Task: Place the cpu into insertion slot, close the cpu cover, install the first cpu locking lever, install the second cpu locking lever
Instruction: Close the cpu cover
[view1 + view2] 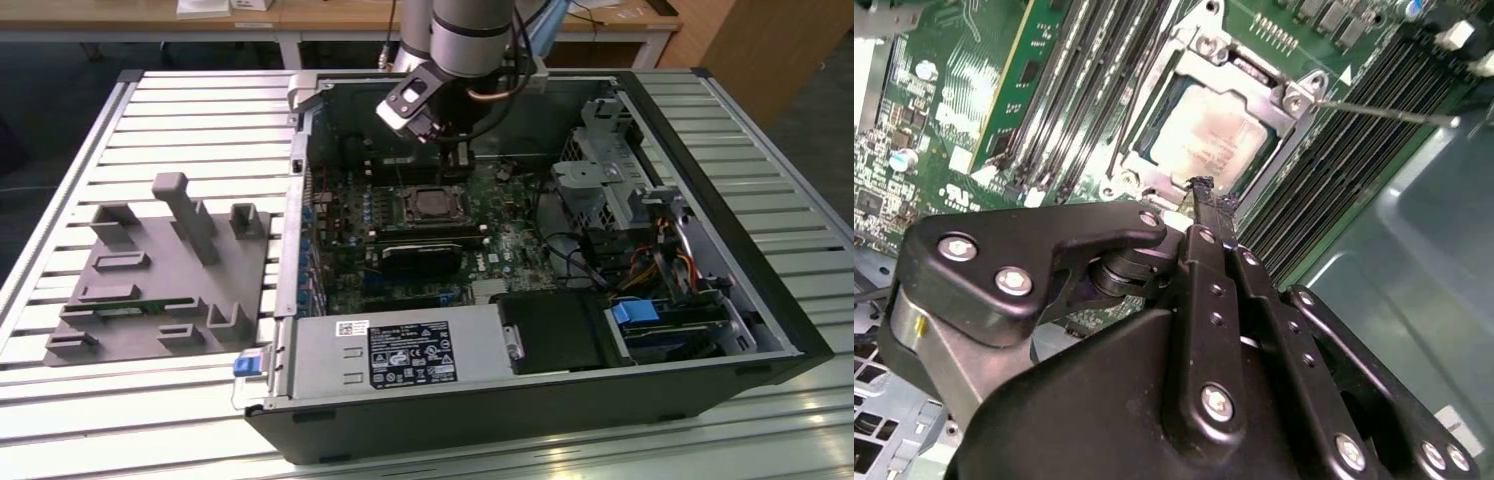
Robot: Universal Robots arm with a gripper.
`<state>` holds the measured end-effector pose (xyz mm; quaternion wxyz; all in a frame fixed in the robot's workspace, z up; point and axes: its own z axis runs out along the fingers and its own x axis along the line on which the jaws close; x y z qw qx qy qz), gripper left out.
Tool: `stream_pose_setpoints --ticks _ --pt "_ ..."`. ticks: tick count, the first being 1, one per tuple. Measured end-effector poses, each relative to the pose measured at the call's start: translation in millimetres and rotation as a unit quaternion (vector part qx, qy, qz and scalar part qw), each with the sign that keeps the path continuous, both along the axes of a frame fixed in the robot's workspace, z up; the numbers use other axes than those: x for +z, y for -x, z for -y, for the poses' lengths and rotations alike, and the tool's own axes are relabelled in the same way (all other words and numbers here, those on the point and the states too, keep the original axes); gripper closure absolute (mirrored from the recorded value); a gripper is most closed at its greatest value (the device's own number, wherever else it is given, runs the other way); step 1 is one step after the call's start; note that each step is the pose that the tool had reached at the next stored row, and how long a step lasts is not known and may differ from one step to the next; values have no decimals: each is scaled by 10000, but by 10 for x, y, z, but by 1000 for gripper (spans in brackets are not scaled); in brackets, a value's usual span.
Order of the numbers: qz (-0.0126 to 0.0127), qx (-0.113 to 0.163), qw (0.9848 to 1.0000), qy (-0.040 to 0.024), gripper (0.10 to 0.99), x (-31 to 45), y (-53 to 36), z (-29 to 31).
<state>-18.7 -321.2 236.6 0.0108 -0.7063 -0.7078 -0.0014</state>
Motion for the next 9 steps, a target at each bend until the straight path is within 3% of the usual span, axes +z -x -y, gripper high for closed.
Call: stream_pose_setpoints --ticks 9 --pt "39 0 10000 1 984 -5 129 0"
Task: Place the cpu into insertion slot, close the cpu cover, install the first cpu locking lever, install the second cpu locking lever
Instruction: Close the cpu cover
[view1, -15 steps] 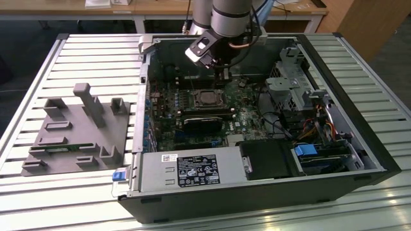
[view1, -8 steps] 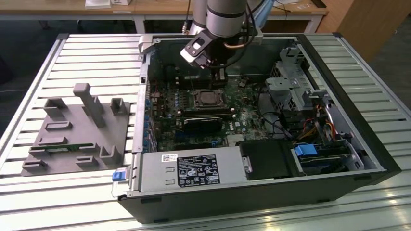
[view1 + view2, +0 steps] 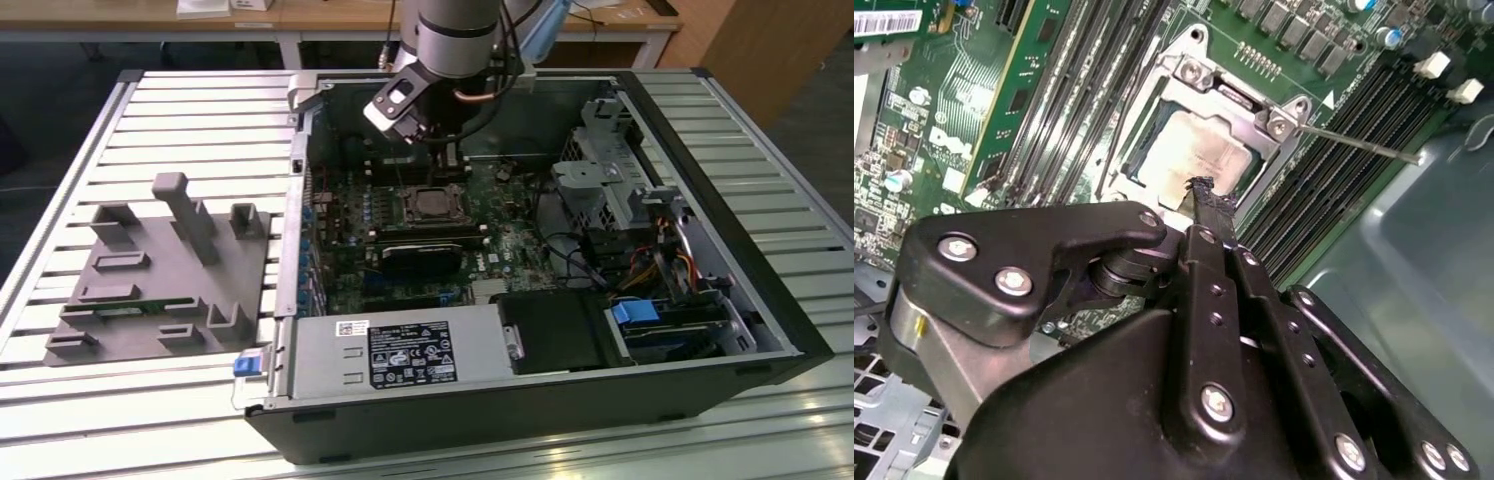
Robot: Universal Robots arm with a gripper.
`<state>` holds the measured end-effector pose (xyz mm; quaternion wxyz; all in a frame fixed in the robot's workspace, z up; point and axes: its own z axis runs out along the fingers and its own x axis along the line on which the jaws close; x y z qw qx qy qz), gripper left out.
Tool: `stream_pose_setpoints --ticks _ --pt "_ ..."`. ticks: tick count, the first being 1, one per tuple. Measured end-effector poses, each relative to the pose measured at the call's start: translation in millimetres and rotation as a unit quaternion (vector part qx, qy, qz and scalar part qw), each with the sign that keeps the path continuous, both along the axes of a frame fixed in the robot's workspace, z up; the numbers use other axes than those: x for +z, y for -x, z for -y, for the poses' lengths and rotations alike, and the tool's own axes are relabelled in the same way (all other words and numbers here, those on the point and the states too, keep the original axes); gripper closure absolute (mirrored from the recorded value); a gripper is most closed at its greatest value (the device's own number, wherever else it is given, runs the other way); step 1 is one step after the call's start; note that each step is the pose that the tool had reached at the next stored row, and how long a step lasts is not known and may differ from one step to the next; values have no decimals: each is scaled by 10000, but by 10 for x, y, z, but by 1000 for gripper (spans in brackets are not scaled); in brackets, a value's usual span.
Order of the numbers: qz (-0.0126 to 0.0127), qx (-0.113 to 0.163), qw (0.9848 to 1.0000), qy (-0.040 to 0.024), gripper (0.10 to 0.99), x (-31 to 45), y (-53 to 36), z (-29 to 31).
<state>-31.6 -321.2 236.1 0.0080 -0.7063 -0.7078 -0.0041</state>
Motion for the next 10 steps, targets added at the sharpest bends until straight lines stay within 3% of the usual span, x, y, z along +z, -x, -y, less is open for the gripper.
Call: stream_pose_setpoints --ticks 4,10 --pt "45 27 10000 0 984 -8 5 0" --pt "50 45 10000 0 984 -9 6 0"
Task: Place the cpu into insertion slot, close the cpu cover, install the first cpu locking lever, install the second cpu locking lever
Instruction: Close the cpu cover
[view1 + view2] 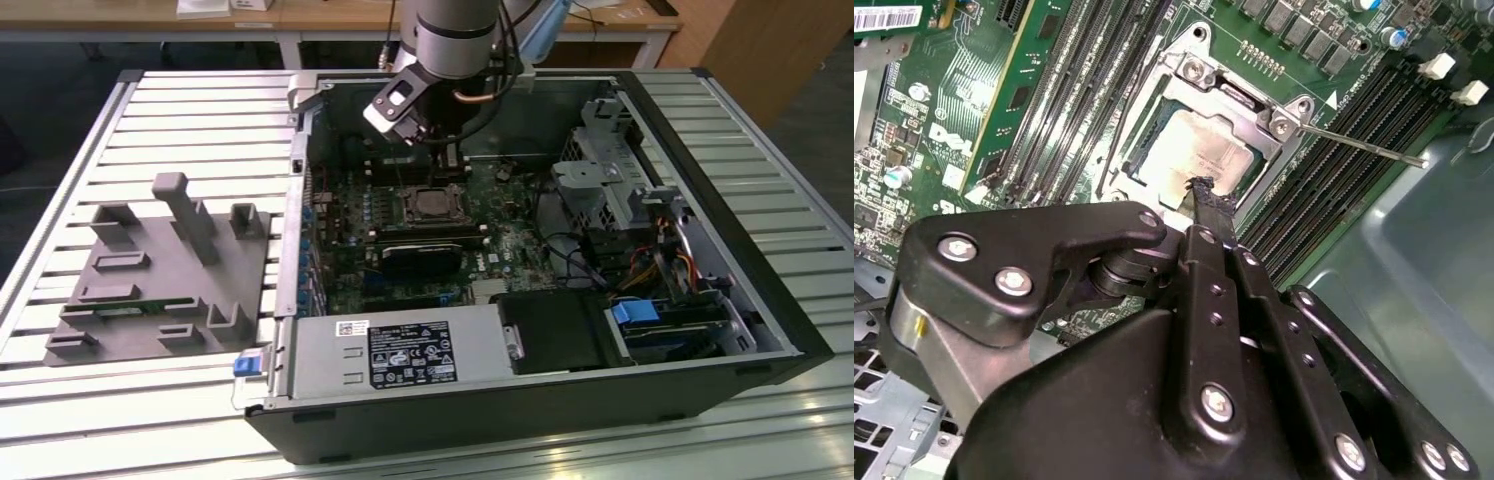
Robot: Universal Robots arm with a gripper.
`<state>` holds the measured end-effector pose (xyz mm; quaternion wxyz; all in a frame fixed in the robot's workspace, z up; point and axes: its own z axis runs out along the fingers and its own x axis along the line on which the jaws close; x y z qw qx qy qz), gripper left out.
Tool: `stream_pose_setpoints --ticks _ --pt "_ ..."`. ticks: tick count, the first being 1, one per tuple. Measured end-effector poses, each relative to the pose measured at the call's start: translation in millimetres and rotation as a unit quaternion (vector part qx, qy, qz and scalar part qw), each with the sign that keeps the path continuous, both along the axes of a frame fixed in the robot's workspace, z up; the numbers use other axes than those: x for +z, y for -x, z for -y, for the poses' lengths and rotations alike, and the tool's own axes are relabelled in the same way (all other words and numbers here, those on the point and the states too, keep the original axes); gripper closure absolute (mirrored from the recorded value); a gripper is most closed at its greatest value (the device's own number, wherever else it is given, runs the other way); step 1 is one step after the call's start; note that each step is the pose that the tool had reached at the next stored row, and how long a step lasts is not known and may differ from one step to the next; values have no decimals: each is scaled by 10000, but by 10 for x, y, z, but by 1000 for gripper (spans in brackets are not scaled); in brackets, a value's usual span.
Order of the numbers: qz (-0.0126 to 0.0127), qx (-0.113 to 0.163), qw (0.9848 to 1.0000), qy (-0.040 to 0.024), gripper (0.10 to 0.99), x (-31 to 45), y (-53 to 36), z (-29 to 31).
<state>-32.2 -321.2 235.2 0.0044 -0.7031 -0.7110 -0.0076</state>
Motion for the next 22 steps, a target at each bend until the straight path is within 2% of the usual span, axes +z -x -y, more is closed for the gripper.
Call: stream_pose_setpoints --ticks 2,6,11,16,22 --pt "0 72 10000 0 984 0 0 0" --pt "0 397 9992 0 984 0 0 0" --pt "0 846 9964 0 984 0 0 0" --pt "0 1293 9916 0 984 -1 0 0" --pt "0 1834 9830 1 984 -1 0 0"
